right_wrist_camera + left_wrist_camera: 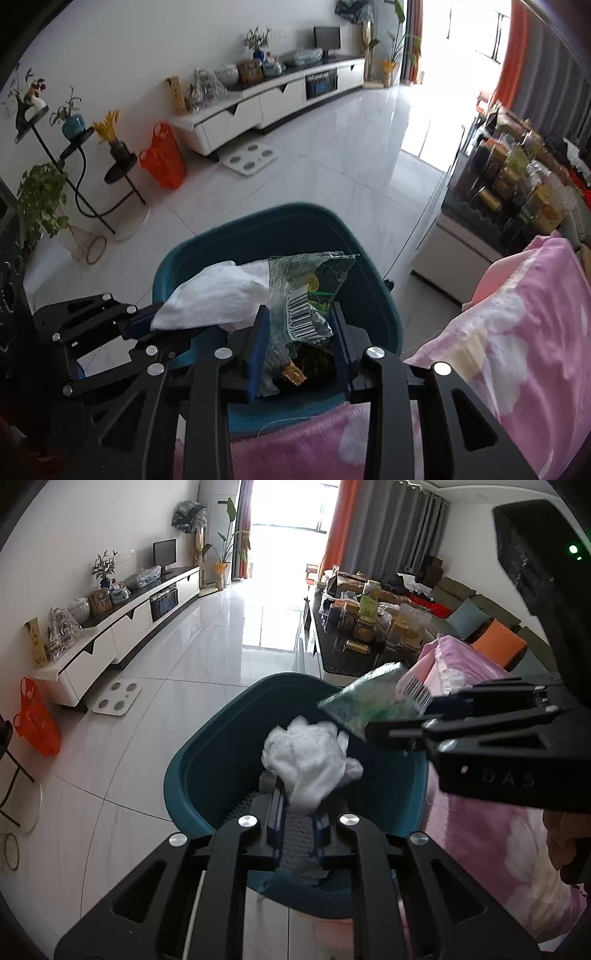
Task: Collect trash
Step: 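Carry the plastic bag and clear wrapper to the teal bin and open both tools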
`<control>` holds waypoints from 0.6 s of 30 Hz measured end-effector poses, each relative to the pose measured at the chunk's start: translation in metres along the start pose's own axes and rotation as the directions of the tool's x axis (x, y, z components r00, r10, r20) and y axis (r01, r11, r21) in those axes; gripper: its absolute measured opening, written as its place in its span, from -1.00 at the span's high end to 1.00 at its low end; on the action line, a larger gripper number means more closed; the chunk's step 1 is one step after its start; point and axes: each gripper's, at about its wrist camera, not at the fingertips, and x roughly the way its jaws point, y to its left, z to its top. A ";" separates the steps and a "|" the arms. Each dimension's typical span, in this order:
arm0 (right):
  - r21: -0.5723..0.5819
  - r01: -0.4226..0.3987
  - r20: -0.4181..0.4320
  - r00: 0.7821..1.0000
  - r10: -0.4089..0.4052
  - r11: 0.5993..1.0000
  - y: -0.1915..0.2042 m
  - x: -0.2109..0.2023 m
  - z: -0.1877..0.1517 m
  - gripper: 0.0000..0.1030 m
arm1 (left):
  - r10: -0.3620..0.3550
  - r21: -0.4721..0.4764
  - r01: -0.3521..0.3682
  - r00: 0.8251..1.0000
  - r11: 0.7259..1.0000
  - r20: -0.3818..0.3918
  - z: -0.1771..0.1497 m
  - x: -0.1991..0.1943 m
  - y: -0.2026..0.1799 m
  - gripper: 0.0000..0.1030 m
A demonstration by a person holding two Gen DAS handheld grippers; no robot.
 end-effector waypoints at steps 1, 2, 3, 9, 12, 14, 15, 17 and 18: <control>0.001 -0.009 -0.012 1.000 0.009 1.000 -0.001 0.003 0.001 0.32 | 0.005 0.001 -0.005 1.000 1.000 0.000 0.001 0.002 -0.003 0.75; 0.004 0.000 -0.013 1.000 0.000 1.000 -0.001 0.005 0.001 0.28 | 0.007 0.001 -0.007 1.000 1.000 0.000 0.004 0.005 -0.003 0.74; 0.008 -0.001 -0.016 1.000 0.001 1.000 -0.004 0.008 0.005 0.21 | 0.010 0.001 -0.010 1.000 1.000 -0.002 0.006 0.008 -0.003 0.70; 0.052 -0.039 -0.005 0.999 0.040 0.998 -0.011 0.010 0.005 -0.11 | 0.033 -0.001 -0.033 0.999 0.999 0.005 0.004 0.007 -0.002 0.34; 0.068 -0.039 0.016 0.999 0.038 0.997 -0.017 0.005 0.004 -0.11 | 0.044 0.004 -0.044 0.999 0.999 0.017 0.003 0.001 -0.001 0.24; 0.078 -0.037 0.033 0.999 0.035 0.996 -0.019 0.001 0.003 -0.13 | 0.053 0.006 -0.053 0.998 0.999 0.027 0.001 -0.008 0.000 0.18; 0.080 -0.040 0.042 0.998 0.037 0.996 -0.020 -0.003 0.002 -0.17 | 0.058 0.005 -0.058 0.998 0.998 0.034 -0.001 -0.013 0.000 0.11; 0.083 -0.041 0.067 0.997 0.035 0.996 -0.021 -0.012 0.000 -0.20 | 0.089 0.010 -0.090 0.995 0.996 0.045 -0.001 -0.020 0.001 -0.04; 0.086 -0.034 0.077 0.997 0.027 0.996 -0.022 -0.015 -0.001 -0.29 | 0.105 0.013 -0.106 0.993 0.994 0.047 -0.002 -0.024 0.002 -0.22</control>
